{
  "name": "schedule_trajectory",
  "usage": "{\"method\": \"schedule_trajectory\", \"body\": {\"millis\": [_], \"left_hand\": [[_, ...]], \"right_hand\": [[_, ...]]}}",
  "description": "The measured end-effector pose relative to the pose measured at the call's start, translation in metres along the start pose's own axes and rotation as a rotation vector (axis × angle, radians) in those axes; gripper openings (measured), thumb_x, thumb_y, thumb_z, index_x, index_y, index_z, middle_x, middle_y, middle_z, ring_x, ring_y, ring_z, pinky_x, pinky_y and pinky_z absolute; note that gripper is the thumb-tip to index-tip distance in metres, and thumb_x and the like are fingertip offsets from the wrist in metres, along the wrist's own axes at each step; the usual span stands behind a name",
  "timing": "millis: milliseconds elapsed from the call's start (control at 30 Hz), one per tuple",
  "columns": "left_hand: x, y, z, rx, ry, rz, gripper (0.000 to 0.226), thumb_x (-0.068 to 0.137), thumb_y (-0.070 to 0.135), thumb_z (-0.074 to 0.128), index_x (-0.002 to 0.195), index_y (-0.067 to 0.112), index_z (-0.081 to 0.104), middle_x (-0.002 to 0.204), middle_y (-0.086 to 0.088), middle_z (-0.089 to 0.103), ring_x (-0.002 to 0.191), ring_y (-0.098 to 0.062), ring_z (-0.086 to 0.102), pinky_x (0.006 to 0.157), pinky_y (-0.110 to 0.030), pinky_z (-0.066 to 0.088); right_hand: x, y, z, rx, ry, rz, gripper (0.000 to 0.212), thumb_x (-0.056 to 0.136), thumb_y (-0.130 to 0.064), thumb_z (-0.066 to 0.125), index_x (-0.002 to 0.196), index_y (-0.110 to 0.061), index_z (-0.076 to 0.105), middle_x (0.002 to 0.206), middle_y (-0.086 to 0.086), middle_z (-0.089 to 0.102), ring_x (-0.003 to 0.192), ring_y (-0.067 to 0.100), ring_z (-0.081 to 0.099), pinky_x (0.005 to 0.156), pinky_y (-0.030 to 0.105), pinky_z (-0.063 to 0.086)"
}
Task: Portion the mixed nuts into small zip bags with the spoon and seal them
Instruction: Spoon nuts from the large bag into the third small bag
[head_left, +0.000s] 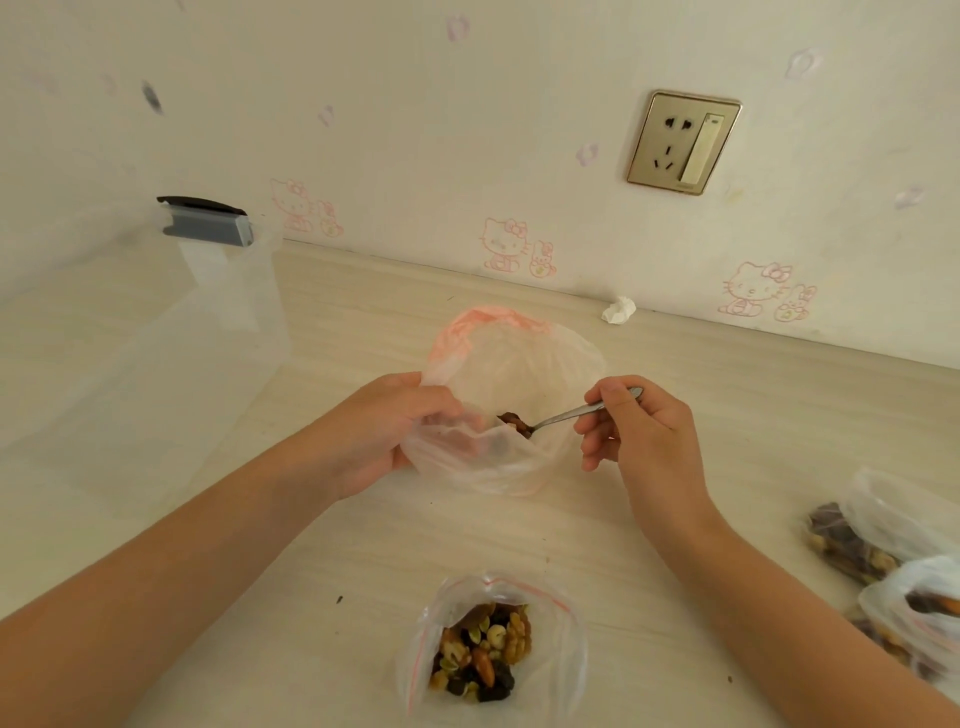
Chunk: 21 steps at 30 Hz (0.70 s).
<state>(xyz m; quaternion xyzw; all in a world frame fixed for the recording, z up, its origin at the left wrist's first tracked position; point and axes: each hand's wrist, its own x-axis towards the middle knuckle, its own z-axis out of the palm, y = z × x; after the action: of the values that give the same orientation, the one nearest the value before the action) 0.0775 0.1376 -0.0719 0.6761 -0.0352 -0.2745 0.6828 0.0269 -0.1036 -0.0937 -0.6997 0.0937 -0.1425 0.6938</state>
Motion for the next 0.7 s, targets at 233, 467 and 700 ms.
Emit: {"method": "schedule_trajectory", "body": {"millis": [233,467,700], "left_hand": [[0.003,-0.001,-0.007,0.270,0.133,0.014,0.027,0.089,0.004,0.065,0.067,0.020,0.061,0.062,0.002,0.057,0.052,-0.011,0.058,0.046,-0.020,0.046],[-0.002,-0.002,-0.010,0.346,0.191,0.092,0.015,0.081,0.012,0.070,0.072,0.018,0.060,0.064,0.004,0.059,0.056,-0.013,0.061,0.049,-0.022,0.048],[-0.024,0.001,-0.013,0.496,0.500,0.206,0.048,0.088,0.041,0.075,0.129,0.029,0.053,0.109,0.013,0.066,0.091,-0.008,0.070,0.071,-0.026,0.051]], "right_hand": [[0.006,0.002,-0.002,0.224,0.062,0.184,0.027,0.108,-0.013,0.051,0.089,-0.003,0.068,0.066,0.013,0.067,0.050,0.018,0.058,0.044,0.029,0.051],[0.008,-0.002,-0.003,0.281,0.081,0.218,0.026,0.107,-0.012,0.051,0.089,-0.003,0.067,0.064,0.012,0.066,0.049,0.017,0.057,0.043,0.028,0.050],[0.004,-0.012,-0.003,0.326,0.071,0.192,0.026,0.107,-0.012,0.051,0.087,-0.003,0.066,0.062,0.011,0.064,0.048,0.015,0.055,0.042,0.027,0.049]]}}
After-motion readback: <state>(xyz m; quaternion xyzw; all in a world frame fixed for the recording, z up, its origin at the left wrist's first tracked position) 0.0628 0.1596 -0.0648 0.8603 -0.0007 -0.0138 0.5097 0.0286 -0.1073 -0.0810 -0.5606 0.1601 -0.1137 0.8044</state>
